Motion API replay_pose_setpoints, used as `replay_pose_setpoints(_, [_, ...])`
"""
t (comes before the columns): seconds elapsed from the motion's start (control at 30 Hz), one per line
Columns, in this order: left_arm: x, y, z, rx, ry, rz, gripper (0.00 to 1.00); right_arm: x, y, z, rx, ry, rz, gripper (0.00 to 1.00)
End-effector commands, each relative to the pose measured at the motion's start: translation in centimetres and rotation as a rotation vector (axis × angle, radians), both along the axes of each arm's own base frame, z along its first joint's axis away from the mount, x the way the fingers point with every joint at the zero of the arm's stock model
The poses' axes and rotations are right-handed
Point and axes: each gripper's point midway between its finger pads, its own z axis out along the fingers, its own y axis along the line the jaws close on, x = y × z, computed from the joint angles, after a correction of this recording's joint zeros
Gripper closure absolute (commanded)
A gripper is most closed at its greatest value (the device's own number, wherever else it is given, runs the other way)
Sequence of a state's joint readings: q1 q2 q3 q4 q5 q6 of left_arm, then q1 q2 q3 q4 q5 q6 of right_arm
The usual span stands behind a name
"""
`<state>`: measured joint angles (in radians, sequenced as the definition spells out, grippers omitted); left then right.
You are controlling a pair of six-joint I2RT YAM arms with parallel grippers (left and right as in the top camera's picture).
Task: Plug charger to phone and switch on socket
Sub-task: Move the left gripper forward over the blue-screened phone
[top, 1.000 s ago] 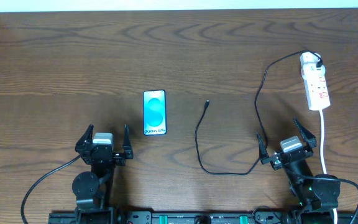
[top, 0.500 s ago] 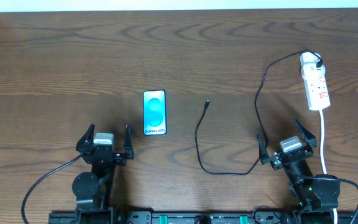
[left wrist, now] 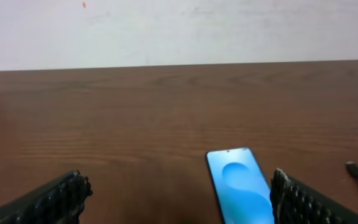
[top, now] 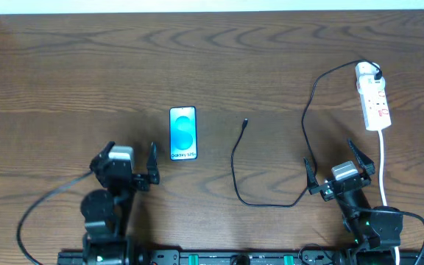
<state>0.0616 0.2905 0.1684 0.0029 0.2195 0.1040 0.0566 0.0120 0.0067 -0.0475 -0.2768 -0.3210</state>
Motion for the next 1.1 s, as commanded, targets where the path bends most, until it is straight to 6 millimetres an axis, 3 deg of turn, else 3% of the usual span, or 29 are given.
replay_pose_setpoints(0.0, [1.0, -0.8, 3.2, -0.022, 0.005, -0.047, 0.05, 0.0, 0.0, 0.0, 0.017, 0.006, 0.002, 0.01])
replay_pose_setpoints(0.47, [7.6, -2.2, 8.7, -0.099, 0.382, -0.141, 0.05, 0.0, 0.0, 0.0, 0.017, 0.006, 0.002, 0.01])
replay_pose_setpoints(0.7, [10.3, -2.3, 10.0, -0.128, 0.560, -0.138, 0.05, 0.0, 0.0, 0.0, 0.017, 0.006, 0.002, 0.01])
replay_pose_setpoints(0.87, [12.1, -3.7, 9.3, -0.100, 0.639, -0.157, 0.05, 0.0, 0.0, 0.0, 0.017, 0.006, 0.002, 0.01])
replay_pose_setpoints(1.07, [13.3, -6.0, 5.9, -0.058, 0.785, -0.187, 0.05, 0.0, 0.0, 0.0, 0.017, 0.006, 0.002, 0.01])
